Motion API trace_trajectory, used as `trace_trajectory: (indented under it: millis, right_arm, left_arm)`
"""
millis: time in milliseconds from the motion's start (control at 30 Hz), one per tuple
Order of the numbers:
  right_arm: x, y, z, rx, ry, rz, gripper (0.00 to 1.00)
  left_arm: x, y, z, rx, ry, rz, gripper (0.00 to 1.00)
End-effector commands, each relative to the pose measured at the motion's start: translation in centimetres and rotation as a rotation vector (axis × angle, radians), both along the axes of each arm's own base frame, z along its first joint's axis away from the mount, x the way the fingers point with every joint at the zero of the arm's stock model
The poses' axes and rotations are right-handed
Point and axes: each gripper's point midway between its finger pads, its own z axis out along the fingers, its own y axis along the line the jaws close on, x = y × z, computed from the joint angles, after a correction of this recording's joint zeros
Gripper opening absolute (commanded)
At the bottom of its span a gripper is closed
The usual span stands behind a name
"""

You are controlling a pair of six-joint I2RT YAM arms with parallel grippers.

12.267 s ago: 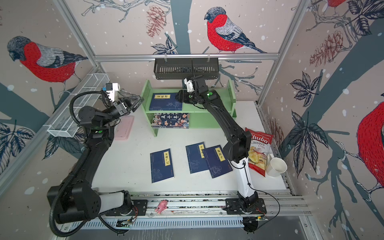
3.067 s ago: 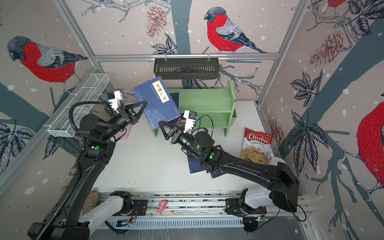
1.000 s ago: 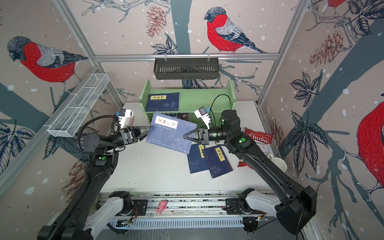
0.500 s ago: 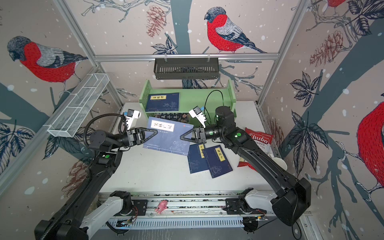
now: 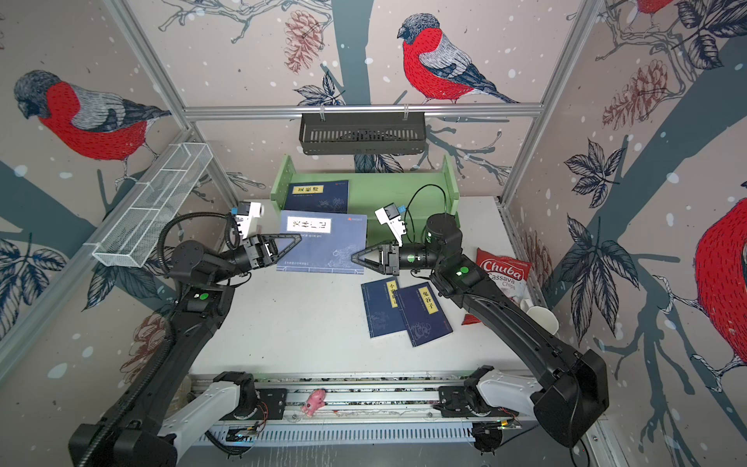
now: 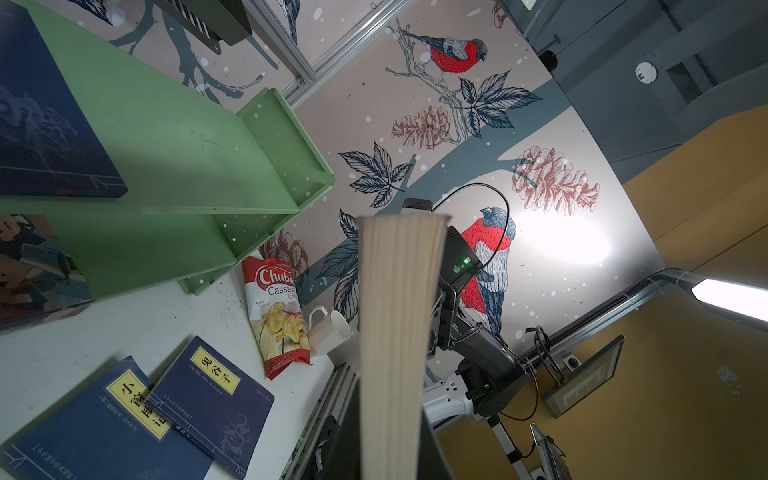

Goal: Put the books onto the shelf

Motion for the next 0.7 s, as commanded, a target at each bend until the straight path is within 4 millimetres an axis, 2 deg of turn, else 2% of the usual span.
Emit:
trace_trajectory:
  millis: [0,33,133,233,433,567,600,633,667]
  right_arm:
    - [0.1,0.5,1.0,0.044,-0.029,-0.003,0.27]
    - [0.2,0.6,1.0,0.046,-0.029,0.001,0.2]
    - [0.6,1.0,1.0,0.043,-0.021,0.005,0.14]
    - [1.3,1.5,0.7,0.036,-0.011,-0.002,0.03]
    - [2.2,1.6,1.3,0.038,-0.019,-0.007,0.01]
    - [3.1,1.3,2.0,0.037,-0.028,-0.023,0.01]
    - [3.3,1.2,2.1,0.037,-0.03,-0.022,0.01]
    - [3.5,1.1,2.3,0.039,-0.031,-0.021,0.01]
    - [3.7,1.0,2.5,0.04,-0.033,-0.023,0.01]
  left_arm:
    - [0.4,0.4,1.1,-0.032,-0.032,0.034,0.0]
    - [0.4,0.4,1.2,-0.039,-0.037,0.031,0.0]
    - [0.4,0.3,1.4,-0.042,-0.035,0.022,0.0]
    - [0.6,0.5,1.4,-0.039,-0.034,0.029,0.0]
    - [2.3,2.0,0.7,-0.028,-0.003,0.124,0.0]
    - [2.7,2.5,1.0,0.003,-0.049,0.163,0.01]
    - [2.6,2.6,1.2,0.005,-0.056,0.164,0.05]
    - [2.7,2.6,1.2,0.005,-0.056,0.169,0.17]
    - [2.8,2.7,1.3,0.005,-0.06,0.173,0.34]
